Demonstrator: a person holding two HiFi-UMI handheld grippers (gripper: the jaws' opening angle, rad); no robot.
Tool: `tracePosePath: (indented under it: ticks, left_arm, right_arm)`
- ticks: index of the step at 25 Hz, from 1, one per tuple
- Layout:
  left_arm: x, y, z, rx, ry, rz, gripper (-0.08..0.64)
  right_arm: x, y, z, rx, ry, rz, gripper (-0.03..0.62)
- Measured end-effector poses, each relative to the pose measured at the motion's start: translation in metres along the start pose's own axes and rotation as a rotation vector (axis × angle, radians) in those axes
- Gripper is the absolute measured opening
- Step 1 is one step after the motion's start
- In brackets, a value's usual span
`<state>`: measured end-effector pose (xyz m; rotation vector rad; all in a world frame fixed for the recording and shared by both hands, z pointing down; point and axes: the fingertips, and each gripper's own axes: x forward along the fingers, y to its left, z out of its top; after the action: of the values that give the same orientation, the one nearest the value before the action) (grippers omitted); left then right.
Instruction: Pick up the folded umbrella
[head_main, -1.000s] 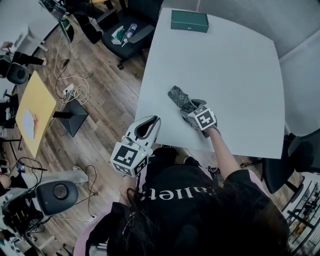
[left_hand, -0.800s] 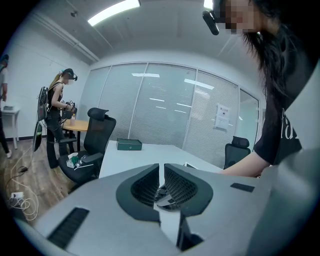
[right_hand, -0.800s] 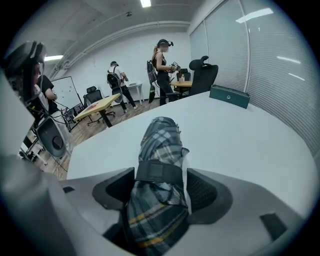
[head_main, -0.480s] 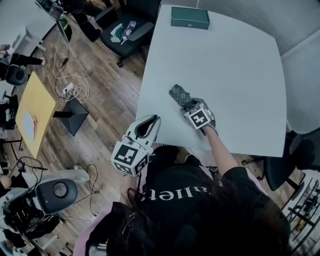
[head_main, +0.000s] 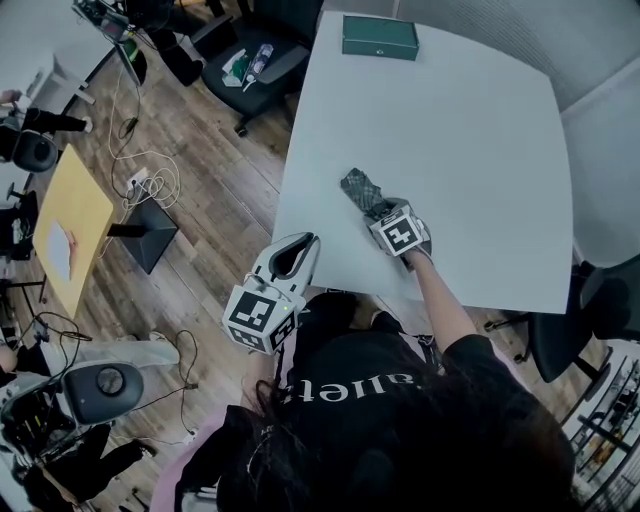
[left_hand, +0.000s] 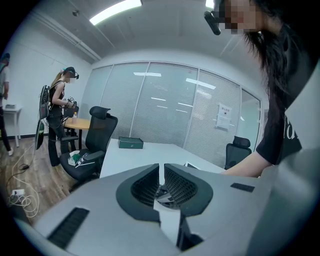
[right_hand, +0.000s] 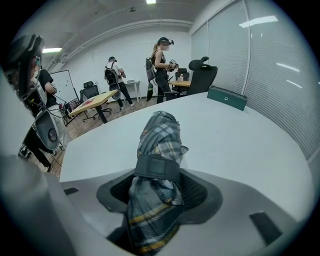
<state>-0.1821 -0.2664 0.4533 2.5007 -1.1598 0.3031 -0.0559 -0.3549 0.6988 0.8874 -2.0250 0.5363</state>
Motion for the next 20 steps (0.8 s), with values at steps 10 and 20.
tracePosePath:
  ticks: [10, 20]
  left_arm:
    - [-0.001, -0.013, -0.003, 0.011, -0.012, 0.009, 0.044]
    - [0.008, -0.033, 0.001, 0.034, -0.024, -0.004, 0.046]
  right_arm:
    - [-0.036, -0.004, 0.012, 0.196, -0.149, 0.043, 0.235]
    - [-0.123, 0.004, 0.034, 0.302, -0.339, 0.104, 0.235]
